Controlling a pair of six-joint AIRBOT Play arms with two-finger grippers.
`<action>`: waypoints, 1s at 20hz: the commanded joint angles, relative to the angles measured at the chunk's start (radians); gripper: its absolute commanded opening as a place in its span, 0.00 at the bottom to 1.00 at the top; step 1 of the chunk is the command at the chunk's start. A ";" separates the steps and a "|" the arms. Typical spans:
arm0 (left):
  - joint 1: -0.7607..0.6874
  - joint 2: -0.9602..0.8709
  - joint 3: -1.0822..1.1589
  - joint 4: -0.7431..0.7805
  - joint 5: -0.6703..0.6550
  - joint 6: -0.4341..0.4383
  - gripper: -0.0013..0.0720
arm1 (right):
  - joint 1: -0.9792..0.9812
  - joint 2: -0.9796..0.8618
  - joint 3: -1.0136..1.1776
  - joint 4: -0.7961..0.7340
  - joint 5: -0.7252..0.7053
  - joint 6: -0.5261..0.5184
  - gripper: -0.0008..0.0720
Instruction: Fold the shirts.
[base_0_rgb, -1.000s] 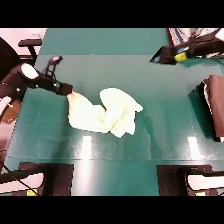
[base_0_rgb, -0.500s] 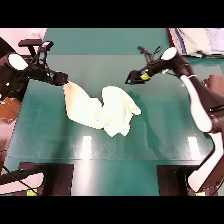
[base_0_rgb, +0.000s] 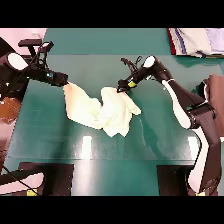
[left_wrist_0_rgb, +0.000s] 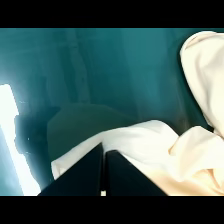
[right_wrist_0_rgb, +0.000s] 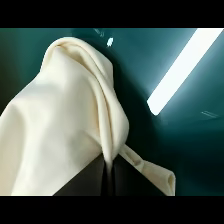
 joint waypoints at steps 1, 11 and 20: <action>0.002 0.045 0.026 0.030 -0.012 -0.026 0.05 | -0.032 0.086 0.003 -0.012 -0.052 -0.015 0.03; 0.002 0.432 0.573 0.070 -0.001 -0.072 0.05 | -0.224 0.815 0.003 -0.192 0.058 -0.013 0.03; 0.002 0.425 0.710 0.111 -0.022 -0.129 0.05 | -0.209 1.043 -0.003 -0.345 0.248 0.175 0.03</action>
